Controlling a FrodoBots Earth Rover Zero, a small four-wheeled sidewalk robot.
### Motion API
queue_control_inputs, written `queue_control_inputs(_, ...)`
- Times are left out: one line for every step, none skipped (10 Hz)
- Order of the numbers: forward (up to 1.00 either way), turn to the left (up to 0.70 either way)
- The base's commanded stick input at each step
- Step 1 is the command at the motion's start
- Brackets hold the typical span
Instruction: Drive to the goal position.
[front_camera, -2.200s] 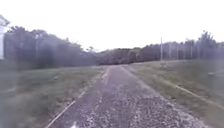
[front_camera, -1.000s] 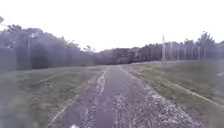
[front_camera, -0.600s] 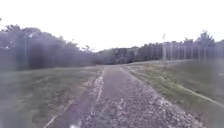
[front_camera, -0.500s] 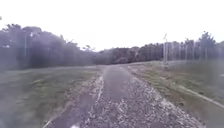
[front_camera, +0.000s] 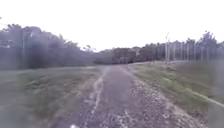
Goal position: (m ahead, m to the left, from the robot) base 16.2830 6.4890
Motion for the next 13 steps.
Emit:
queue_control_inputs(0.70,-0.12)
queue_control_inputs(0.70,-0.12)
queue_control_inputs(0.70,0.00)
queue_control_inputs(0.70,-0.03)
queue_control_inputs(0.70,-0.06)
queue_control_inputs(0.70,-0.10)
queue_control_inputs(0.70,-0.04)
queue_control_inputs(0.70,-0.02)
queue_control_inputs(0.70,-0.08)
queue_control_inputs(0.70,-0.07)
queue_control_inputs(0.70,-0.04)
queue_control_inputs(0.70,-0.02)
queue_control_inputs(0.70,0.00)
